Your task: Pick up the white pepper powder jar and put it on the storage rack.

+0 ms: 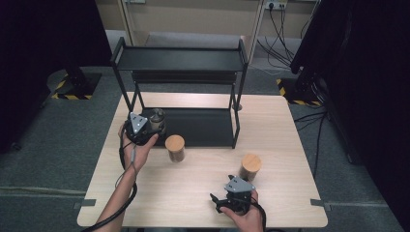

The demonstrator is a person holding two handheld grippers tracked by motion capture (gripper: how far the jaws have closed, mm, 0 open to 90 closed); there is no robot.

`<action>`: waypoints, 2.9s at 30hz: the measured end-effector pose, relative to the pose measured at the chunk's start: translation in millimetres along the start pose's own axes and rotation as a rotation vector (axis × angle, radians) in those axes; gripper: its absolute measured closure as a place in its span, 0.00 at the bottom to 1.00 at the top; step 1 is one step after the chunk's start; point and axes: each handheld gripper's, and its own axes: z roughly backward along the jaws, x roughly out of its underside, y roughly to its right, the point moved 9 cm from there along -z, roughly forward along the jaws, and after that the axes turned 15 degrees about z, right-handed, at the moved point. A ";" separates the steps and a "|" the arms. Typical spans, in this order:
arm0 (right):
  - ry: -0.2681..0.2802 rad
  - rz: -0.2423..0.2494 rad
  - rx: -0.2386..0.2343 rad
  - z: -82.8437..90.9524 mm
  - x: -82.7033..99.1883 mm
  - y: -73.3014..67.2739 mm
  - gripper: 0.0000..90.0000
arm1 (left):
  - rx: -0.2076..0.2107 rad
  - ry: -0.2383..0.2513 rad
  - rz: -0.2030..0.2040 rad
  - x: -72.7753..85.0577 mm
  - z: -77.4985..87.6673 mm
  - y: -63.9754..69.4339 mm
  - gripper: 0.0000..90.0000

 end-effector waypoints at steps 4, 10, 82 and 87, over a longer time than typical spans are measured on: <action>0.000 -0.001 -0.001 0.0 0.0 -0.1 0.07 | 0.013 -0.005 0.016 1.1 3.2 0.9 0.12; 0.000 -0.003 -0.001 0.2 0.0 -0.1 0.07 | 0.017 -0.004 0.003 2.5 7.7 2.4 0.12; -0.002 -0.002 -0.001 -0.1 -0.1 -0.6 0.07 | 0.090 -0.011 0.037 57.8 69.0 7.2 0.12; -0.003 -0.001 -0.001 -0.2 0.0 -0.7 0.07 | 0.090 -0.014 0.037 65.1 72.7 8.3 0.12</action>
